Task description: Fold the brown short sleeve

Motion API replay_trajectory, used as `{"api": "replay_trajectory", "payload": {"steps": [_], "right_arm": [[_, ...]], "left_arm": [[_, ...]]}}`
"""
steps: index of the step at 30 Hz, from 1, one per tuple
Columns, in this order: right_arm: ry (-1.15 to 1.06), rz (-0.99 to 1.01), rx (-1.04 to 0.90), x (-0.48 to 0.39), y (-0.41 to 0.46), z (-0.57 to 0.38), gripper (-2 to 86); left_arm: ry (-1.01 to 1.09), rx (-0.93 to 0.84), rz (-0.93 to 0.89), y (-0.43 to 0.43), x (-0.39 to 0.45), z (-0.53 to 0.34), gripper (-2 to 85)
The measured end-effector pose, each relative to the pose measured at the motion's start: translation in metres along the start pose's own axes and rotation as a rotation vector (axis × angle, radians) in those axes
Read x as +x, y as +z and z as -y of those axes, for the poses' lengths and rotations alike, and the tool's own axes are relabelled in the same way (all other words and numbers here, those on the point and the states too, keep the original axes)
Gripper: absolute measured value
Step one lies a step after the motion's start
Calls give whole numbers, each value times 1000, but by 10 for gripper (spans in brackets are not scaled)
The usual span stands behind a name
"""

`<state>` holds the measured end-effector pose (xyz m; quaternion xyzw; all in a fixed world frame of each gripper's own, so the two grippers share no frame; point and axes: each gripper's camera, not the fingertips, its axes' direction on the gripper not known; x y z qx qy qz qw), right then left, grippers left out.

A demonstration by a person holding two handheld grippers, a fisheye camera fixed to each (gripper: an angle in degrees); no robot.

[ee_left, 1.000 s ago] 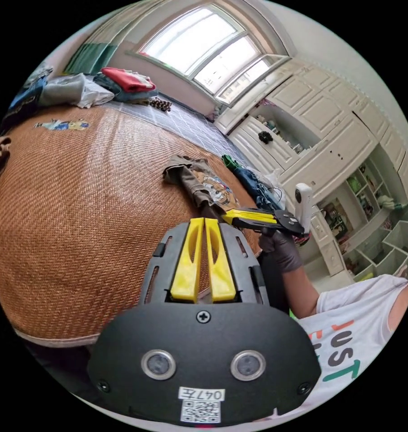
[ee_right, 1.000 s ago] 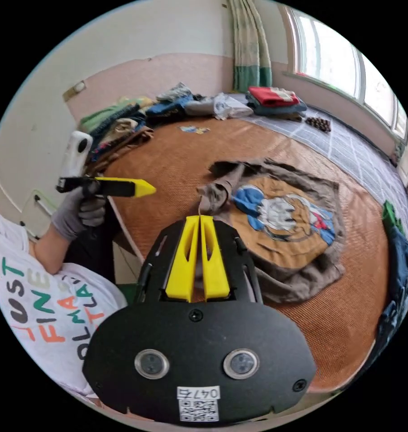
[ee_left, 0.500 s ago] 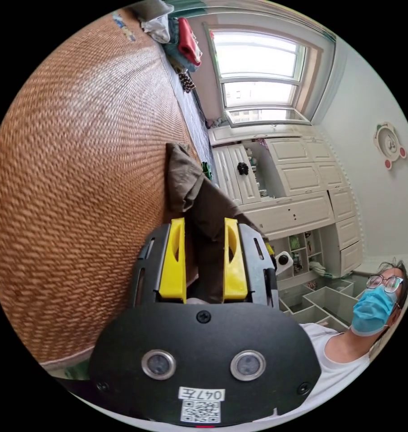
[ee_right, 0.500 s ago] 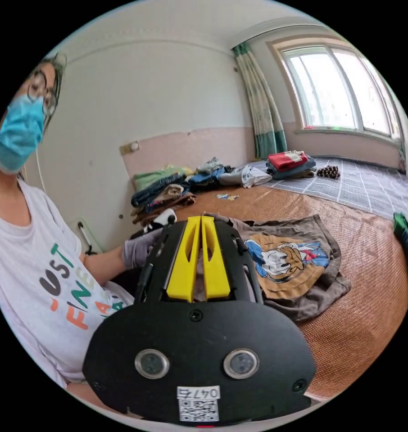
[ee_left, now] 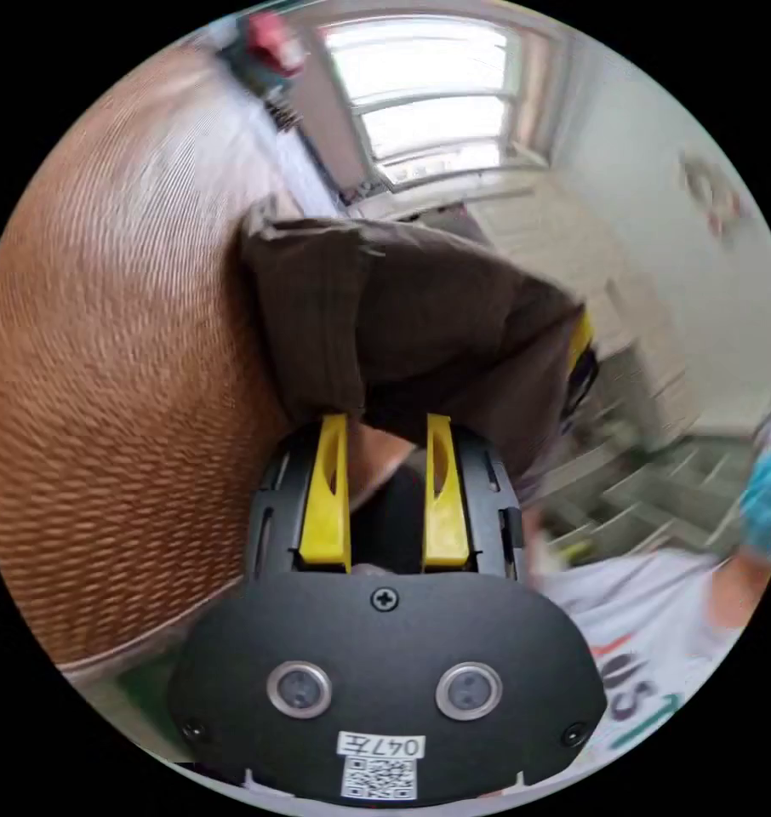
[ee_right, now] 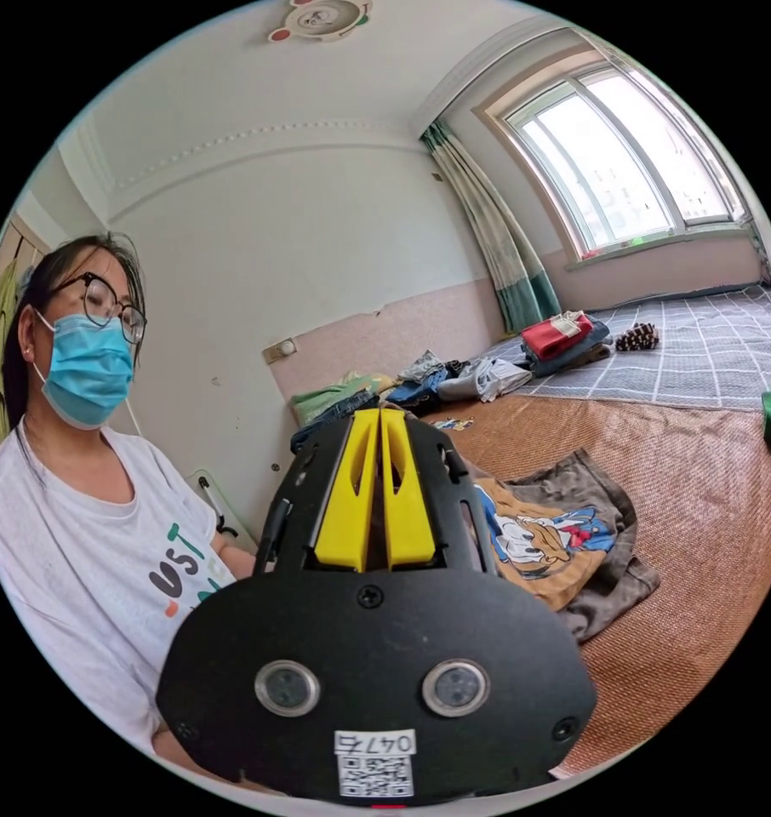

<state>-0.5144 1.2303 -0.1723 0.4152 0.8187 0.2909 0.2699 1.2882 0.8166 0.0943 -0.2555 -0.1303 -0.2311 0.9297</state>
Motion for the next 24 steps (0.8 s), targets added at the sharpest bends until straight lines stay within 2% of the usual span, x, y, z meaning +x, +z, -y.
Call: {"api": "replay_trajectory", "payload": {"steps": [2,4,5,8,10,13,15,18,20,24], "right_arm": [[-2,1,-17,2,0,1,-12],[10,11,-19,6,1,1,-12],[14,16,-15,7,2,1,-12],[30,31,-1,8,6,2,-12],[41,31,-5,5,9,5,-12],[45,11,-20,-2,9,14,-12],[51,-6,-23,-6,7,22,-11],[77,-7,-26,-13,12,36,-10],[80,10,-61,-23,32,45,-4],[57,0,-262,-60,97,62,36]], "left_arm": [[363,-8,412,-3,75,-14,124],[576,9,618,4,117,-30,127],[680,6,701,12,136,-40,132],[798,-43,785,35,156,-53,136],[810,-70,820,43,159,-52,127],[748,-120,941,47,152,-40,15],[724,-95,936,25,152,-34,2],[623,-24,891,-39,142,-23,-6],[574,45,953,-99,131,-20,-8],[466,97,1038,-180,99,-7,-9]]}}
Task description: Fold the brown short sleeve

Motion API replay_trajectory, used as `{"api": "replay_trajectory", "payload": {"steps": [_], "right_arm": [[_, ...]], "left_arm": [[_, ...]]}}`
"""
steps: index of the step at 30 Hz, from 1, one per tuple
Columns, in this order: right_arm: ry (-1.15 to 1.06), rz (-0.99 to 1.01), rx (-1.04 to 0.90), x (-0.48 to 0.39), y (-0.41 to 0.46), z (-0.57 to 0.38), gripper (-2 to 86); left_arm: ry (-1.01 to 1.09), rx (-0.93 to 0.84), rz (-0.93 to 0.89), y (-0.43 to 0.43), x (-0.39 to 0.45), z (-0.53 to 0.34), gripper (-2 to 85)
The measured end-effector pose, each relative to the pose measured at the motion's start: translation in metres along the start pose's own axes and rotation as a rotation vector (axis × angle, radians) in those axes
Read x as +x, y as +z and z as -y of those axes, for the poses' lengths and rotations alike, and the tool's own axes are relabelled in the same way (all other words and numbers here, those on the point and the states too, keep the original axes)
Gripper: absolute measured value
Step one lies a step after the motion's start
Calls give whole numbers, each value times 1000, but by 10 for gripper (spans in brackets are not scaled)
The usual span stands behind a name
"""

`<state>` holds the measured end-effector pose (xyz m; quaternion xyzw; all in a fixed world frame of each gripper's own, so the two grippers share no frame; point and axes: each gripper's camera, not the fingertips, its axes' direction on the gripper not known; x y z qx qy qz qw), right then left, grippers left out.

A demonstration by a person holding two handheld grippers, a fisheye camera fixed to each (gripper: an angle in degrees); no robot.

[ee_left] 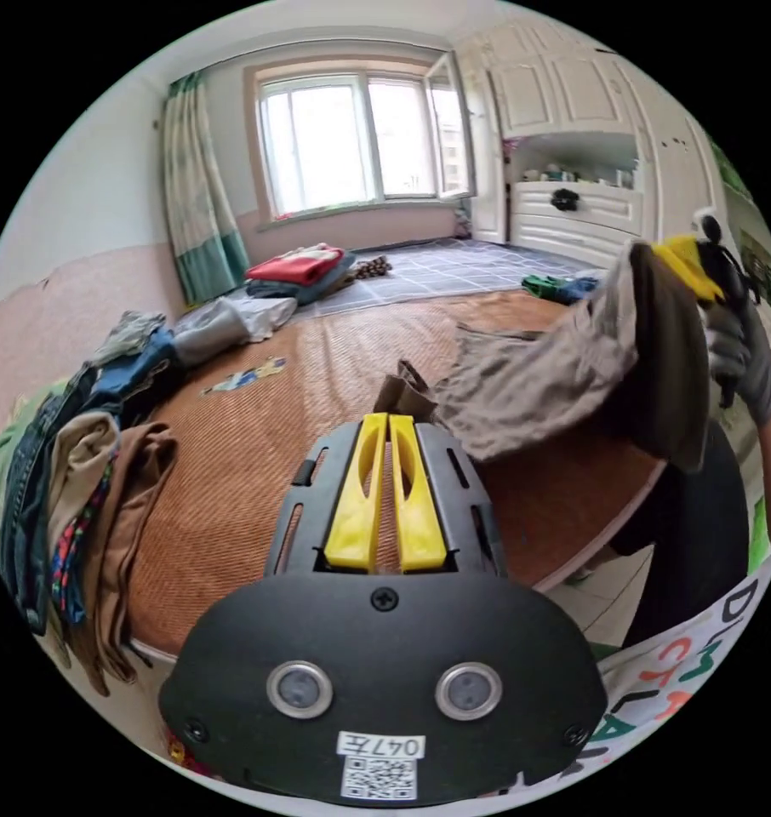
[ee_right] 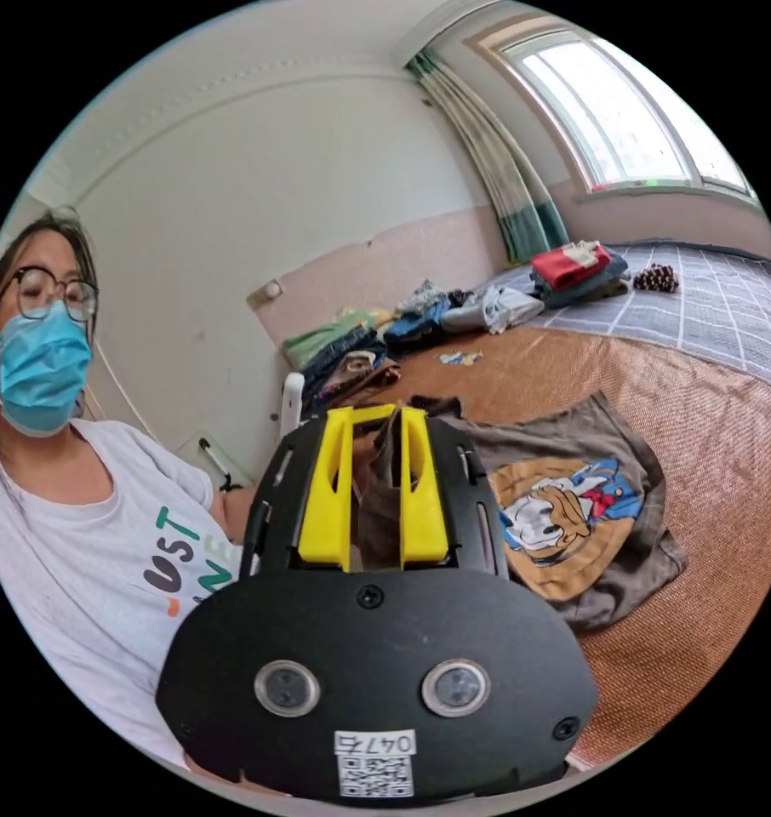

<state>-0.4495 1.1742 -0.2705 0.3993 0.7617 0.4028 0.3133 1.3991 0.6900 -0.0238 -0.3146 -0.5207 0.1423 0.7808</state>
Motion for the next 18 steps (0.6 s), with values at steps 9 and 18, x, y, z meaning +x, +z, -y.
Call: {"api": "replay_trajectory", "payload": {"steps": [9,18], "right_arm": [[-46,-211,-252,-119,47,-9,32],[-209,-568,-403,-269,108,-11,85]], "left_arm": [[-215,-87,-221,-5,-114,-6,-9],[-242,-78,-240,-7,-160,-9,-9]]}}
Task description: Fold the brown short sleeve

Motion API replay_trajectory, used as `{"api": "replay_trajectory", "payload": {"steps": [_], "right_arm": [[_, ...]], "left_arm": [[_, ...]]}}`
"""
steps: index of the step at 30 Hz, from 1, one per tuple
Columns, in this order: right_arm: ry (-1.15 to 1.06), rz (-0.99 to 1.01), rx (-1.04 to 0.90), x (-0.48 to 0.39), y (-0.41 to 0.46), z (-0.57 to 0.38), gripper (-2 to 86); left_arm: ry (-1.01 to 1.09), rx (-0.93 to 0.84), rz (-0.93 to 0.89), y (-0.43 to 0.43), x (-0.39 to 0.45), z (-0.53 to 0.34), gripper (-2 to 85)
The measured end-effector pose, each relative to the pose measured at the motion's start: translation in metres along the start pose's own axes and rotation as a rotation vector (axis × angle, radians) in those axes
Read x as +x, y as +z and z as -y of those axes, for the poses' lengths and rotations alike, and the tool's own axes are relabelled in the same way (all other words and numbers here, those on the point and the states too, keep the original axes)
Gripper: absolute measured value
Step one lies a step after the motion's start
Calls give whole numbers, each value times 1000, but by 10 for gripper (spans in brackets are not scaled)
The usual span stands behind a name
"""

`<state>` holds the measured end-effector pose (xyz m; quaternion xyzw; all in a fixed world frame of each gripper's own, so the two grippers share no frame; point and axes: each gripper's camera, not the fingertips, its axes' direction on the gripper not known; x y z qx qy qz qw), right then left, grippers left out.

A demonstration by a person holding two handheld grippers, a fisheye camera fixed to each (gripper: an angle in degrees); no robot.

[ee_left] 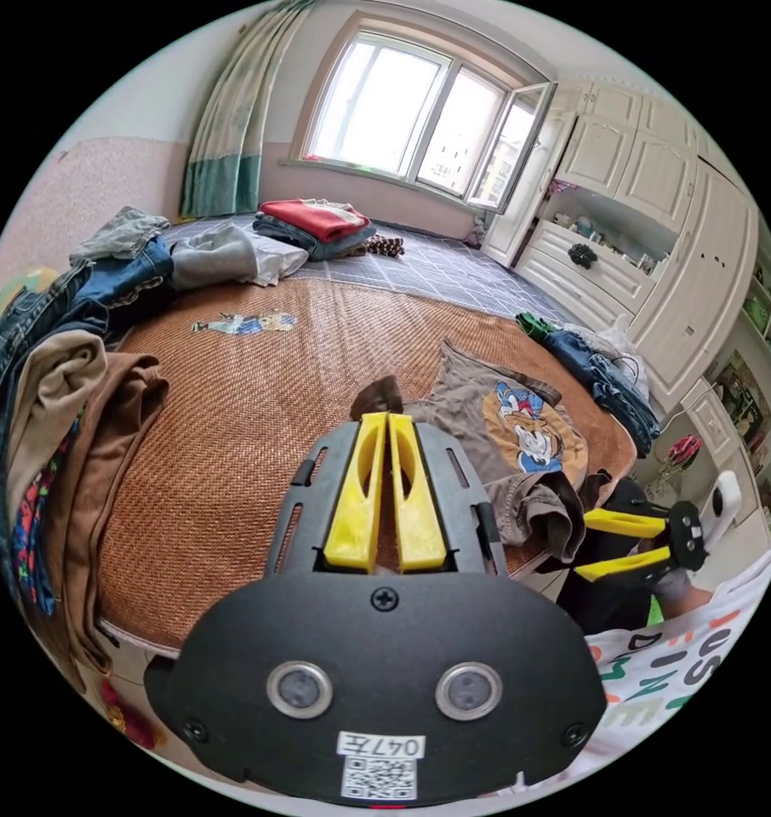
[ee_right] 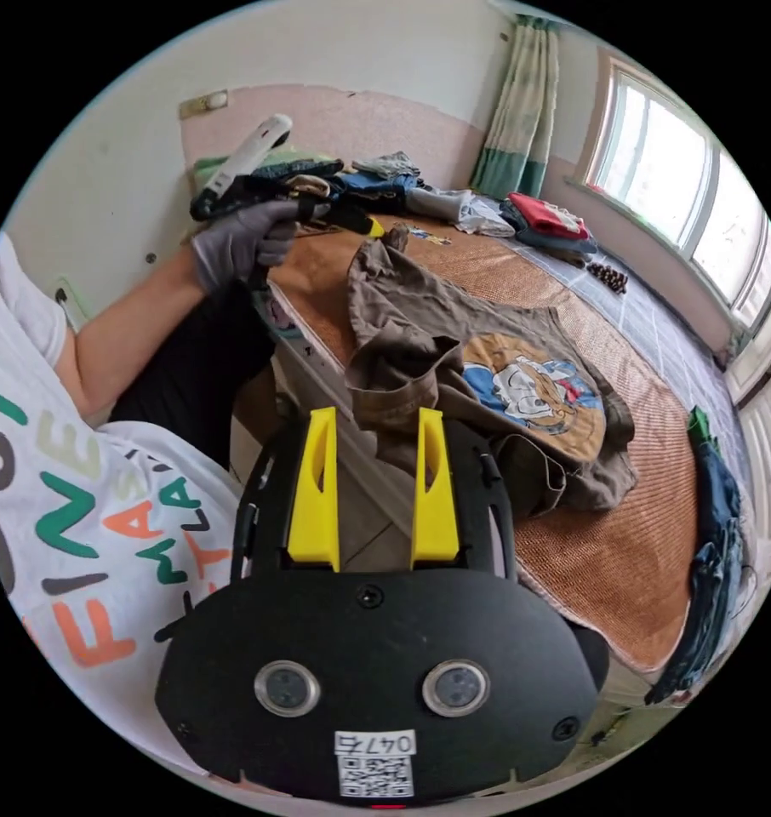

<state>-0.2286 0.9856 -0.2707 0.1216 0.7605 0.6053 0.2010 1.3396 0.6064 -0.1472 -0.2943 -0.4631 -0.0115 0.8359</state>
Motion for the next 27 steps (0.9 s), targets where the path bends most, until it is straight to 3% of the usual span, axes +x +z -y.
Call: {"api": "replay_trajectory", "payload": {"steps": [4,7,10,12,15,17,19,24,27], "right_arm": [[-29,-195,8,-34,-12,13,27],[22,-227,108,-16,-49,23,1],[20,-251,77,17,-62,46,-3],[21,-280,80,40,-67,54,-3],[28,-179,35,83,-65,71,-1],[36,-66,-29,104,-59,77,3],[114,14,23,125,-76,61,13],[336,0,141,133,-123,-22,37],[367,57,199,100,-142,-63,44]], "left_arm": [[10,41,96,-30,-17,10,-9],[5,54,232,-56,-38,15,-9],[36,-20,375,-65,-55,12,-8],[60,-91,364,-63,-64,5,-6],[88,-172,309,-51,-79,-1,-2],[96,-182,381,-52,-92,3,4],[94,-182,416,-63,-98,10,7],[370,-86,253,-99,-54,7,11],[641,-95,272,-87,7,-8,20]]}}
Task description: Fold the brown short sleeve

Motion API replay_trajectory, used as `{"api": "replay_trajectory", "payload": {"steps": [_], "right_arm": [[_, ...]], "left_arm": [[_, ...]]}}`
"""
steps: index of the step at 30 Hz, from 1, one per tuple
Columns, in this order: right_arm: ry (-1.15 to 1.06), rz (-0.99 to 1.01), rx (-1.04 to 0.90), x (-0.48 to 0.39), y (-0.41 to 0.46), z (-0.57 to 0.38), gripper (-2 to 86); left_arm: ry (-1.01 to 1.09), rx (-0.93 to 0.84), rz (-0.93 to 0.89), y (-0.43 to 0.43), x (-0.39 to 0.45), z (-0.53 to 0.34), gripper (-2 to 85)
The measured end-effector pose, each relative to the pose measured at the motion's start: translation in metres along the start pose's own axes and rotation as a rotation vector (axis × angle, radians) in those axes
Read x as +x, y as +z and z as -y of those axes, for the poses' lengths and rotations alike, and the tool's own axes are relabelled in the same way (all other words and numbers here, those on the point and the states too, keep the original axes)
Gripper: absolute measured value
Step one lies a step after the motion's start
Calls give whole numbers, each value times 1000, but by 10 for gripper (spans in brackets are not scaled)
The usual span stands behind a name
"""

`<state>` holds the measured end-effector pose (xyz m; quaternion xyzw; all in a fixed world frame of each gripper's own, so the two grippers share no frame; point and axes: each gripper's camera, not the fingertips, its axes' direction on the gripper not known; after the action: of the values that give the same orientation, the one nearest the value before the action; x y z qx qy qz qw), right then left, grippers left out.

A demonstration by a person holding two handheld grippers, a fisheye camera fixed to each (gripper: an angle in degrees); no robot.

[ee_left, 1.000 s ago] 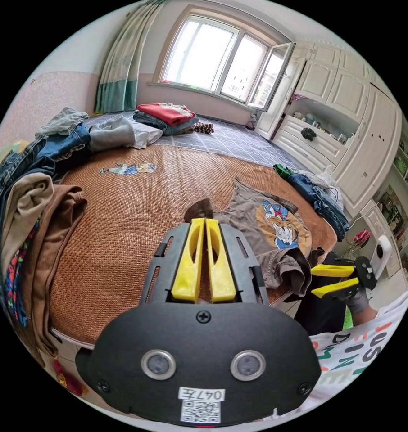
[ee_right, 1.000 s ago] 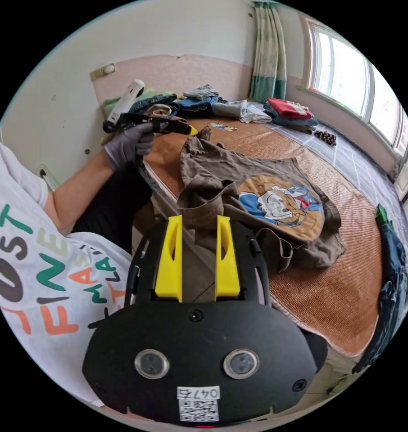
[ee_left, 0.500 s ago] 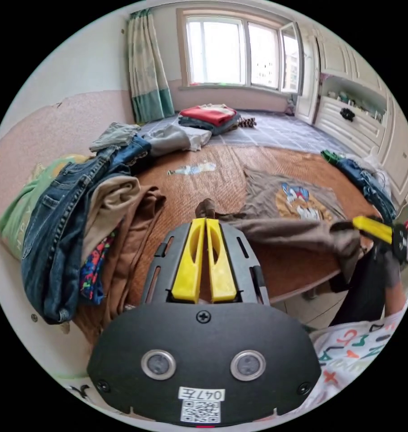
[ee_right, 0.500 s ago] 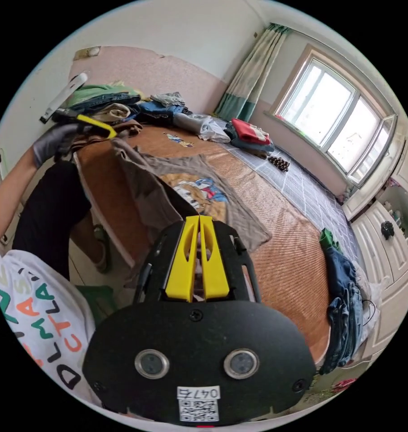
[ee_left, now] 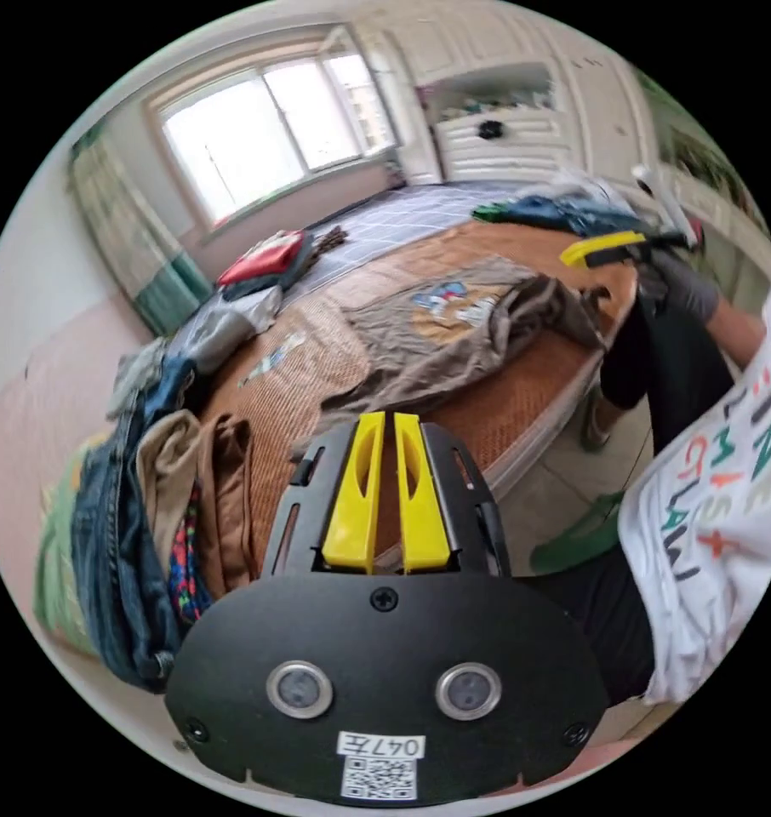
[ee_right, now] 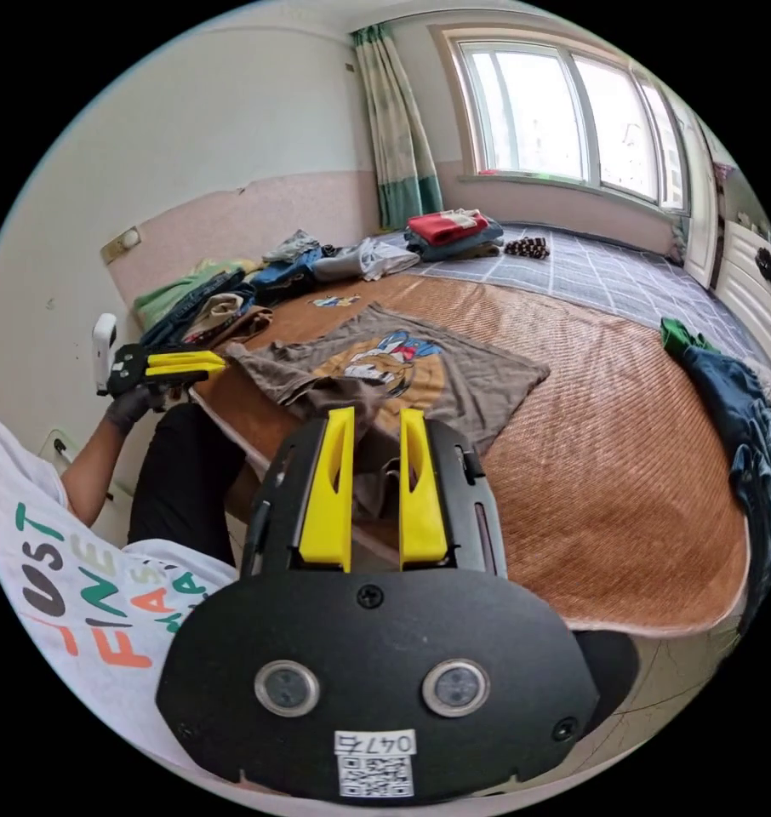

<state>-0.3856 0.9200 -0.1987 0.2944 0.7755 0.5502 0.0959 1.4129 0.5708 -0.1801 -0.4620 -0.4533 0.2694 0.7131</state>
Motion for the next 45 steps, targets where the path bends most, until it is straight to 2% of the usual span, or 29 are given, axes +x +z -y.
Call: {"api": "replay_trajectory", "payload": {"steps": [3,9,12,15,17,19,21,24,29,34,37,42,45], "right_arm": [[-12,0,-45,-19,7,-22,48],[-13,23,-153,-10,35,-35,9],[-26,18,-128,-3,18,-42,-1],[-39,5,-130,5,2,-49,-2],[-43,4,-120,8,-9,-53,-3],[-57,-17,-99,11,-29,-56,-3],[-78,-43,-77,12,-48,-58,-3],[-119,-102,-16,15,-92,-57,-3],[-186,-156,152,3,-191,-50,-4],[-365,-299,394,-53,-296,-23,-5],[-407,-404,355,-44,-283,30,-5],[-423,-535,173,33,-179,169,-5],[-459,-550,232,55,-171,235,-5]], "left_arm": [[177,48,115,6,46,18,41],[343,44,88,32,53,36,86],[440,34,125,26,50,38,96],[494,0,152,29,42,38,77],[510,1,189,27,33,38,20],[511,6,173,18,24,38,4],[487,6,135,6,11,40,-2],[345,88,110,-32,-22,37,-6],[-22,440,24,-160,-90,19,-8],[-77,685,165,-275,-86,30,-8],[-30,647,264,-285,-92,76,-8],[43,409,290,-194,-153,215,-8],[104,304,397,-165,-181,303,-8]]}}
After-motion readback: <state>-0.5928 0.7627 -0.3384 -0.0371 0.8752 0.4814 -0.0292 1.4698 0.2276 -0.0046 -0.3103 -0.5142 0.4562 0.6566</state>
